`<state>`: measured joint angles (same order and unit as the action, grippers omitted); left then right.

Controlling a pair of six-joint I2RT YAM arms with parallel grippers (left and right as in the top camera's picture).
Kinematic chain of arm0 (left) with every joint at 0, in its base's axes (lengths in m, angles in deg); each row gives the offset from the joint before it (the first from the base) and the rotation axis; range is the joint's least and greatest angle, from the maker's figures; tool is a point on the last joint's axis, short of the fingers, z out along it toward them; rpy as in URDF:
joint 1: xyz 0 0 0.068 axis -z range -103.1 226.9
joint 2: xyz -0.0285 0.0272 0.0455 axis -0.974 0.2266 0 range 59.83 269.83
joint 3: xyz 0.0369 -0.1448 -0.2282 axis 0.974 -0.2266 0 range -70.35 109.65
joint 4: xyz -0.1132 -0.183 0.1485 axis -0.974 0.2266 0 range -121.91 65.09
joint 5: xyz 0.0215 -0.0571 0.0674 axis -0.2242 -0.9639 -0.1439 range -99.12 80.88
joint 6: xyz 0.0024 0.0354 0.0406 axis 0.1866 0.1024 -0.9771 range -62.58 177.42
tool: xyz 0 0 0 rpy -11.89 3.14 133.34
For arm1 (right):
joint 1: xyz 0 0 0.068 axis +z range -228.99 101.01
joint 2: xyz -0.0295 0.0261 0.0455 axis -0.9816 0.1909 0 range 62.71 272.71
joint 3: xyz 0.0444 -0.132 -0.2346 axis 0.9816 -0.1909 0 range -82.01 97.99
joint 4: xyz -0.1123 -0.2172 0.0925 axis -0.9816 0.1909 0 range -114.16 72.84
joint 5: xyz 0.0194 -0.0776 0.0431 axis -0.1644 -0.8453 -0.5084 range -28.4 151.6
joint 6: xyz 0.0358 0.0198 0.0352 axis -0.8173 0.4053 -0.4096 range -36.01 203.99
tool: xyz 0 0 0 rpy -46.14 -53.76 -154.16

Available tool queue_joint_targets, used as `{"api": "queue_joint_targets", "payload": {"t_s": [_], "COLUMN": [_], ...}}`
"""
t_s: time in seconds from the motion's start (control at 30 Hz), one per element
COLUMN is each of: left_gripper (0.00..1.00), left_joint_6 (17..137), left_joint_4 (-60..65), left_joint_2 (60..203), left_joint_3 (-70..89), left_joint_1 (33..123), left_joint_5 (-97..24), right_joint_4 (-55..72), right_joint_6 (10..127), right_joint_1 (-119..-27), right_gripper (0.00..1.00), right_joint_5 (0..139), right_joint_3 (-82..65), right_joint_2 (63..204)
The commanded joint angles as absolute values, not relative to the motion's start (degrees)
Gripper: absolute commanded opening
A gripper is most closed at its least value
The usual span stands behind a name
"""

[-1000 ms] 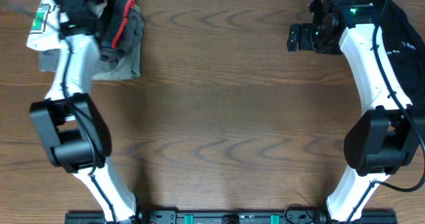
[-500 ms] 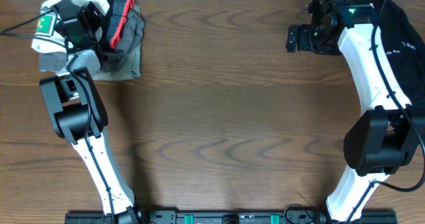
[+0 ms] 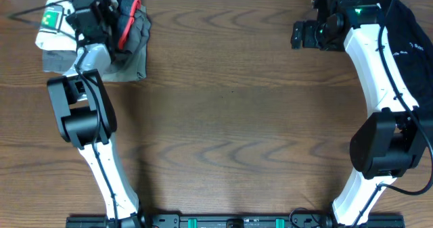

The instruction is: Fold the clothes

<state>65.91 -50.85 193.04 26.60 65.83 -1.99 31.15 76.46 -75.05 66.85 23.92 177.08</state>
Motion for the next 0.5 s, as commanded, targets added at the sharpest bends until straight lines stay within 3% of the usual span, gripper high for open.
{"api": "queue_joint_targets", "payload": {"t_s": [0.0, 0.47], "left_gripper": [0.98, 0.98], "left_joint_6": [62.9, 62.6], "left_joint_4": [-47.8, -22.7], "left_joint_2": [182.0, 156.4], "left_joint_3": [26.6, 26.6], "left_joint_1": [68.1, 69.3], "left_joint_5": [-4.0, -4.0], "right_joint_4": [30.7, 30.4], "right_joint_6": [79.8, 89.4], "right_joint_1": [-75.4, -76.7], "right_gripper": [0.99, 0.99], "right_joint_5": [66.0, 65.5], "right_joint_3": [29.0, 52.8], "right_joint_2": [176.7, 170.5]}}
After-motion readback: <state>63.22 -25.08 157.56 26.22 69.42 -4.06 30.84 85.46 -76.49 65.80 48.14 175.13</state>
